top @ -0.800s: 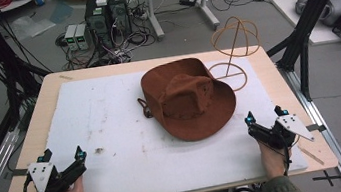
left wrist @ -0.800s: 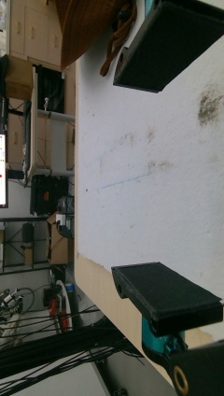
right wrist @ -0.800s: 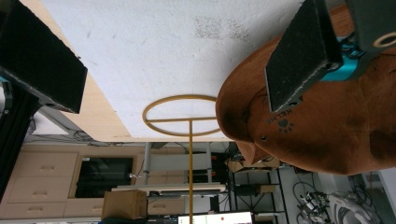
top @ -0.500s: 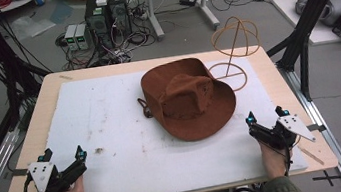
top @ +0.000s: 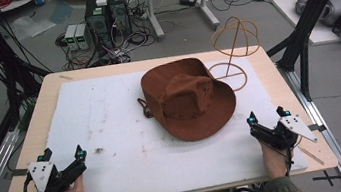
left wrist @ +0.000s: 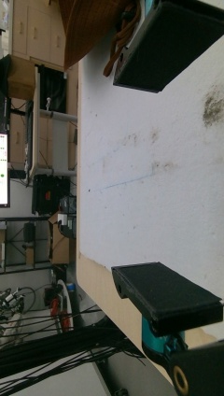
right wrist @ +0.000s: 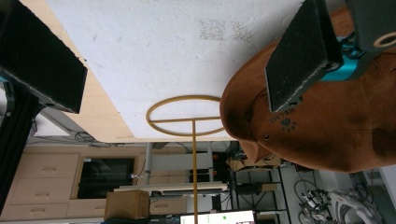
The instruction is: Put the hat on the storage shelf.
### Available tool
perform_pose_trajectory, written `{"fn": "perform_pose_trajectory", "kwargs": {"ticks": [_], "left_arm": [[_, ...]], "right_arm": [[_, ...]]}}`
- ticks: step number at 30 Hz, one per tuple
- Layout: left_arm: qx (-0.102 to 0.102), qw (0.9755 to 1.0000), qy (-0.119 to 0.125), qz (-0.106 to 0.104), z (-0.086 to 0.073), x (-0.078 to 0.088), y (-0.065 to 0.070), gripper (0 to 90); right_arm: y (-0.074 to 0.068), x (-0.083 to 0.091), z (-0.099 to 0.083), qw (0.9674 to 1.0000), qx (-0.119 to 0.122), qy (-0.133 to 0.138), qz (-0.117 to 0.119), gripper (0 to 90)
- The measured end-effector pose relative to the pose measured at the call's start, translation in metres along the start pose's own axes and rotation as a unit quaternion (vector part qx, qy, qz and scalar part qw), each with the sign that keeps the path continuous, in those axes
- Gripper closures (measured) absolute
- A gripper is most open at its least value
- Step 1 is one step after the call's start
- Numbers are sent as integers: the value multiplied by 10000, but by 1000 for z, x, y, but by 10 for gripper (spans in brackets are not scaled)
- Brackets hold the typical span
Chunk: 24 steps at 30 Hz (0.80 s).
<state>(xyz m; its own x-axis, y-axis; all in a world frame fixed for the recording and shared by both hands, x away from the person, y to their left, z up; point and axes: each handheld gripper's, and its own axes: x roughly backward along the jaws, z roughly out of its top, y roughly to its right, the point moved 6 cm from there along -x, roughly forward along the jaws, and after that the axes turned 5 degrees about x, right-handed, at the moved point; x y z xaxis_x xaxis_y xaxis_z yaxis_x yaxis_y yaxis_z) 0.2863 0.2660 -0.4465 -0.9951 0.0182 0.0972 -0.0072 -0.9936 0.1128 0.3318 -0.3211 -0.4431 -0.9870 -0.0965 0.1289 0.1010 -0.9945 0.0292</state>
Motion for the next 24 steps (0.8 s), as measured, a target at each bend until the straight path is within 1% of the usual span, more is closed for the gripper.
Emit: {"fn": "perform_pose_trajectory", "kwargs": {"ticks": [6, 7, 10, 11, 12, 14, 15, 16, 18, 20, 24], "left_arm": [[-10, 10000, 36, -20, 2, 1, 1, 88], [-31, 10000, 44, -65, 2, 1, 3, 88], [-53, 9999, 65, -93, 4, 0, 5, 89], [-53, 9999, 65, -93, 4, 0, 5, 88], [-41, 9999, 74, -96, 4, 1, 6, 89], [-35, 9999, 87, -98, 5, 1, 6, 88], [-13, 9999, 85, -89, 5, 1, 4, 89], [0, 9999, 72, -85, 4, 1, 4, 89], [10, 10000, 47, -82, 3, 0, 3, 89], [13, 9999, 53, -84, 3, 0, 3, 89], [20, 10000, 60, -75, 5, 1, 3, 89]], "right_arm": [[-3, 1, 2, 10000, 44, 42, 53, 48], [-4, 1, 3, 9999, 54, 48, 69, 48], [-7, 1, 4, 9999, 82, 35, 118, 47], [-7, 1, 4, 9999, 82, 35, 118, 47], [-9, 0, 7, 9998, 140, 71, 148, 47], [-10, 0, 8, 9997, 146, 75, 176, 46], [-15, -1, 13, 9994, 186, 104, 263, 36], [-17, -1, 15, 9993, 202, 104, 302, 36], [-24, -3, 20, 9984, 257, 115, 491, 36], [-33, -4, 26, 9966, 406, 110, 705, 36], [-47, -7, 31, 9926, 726, 41, 973, 36]]}}
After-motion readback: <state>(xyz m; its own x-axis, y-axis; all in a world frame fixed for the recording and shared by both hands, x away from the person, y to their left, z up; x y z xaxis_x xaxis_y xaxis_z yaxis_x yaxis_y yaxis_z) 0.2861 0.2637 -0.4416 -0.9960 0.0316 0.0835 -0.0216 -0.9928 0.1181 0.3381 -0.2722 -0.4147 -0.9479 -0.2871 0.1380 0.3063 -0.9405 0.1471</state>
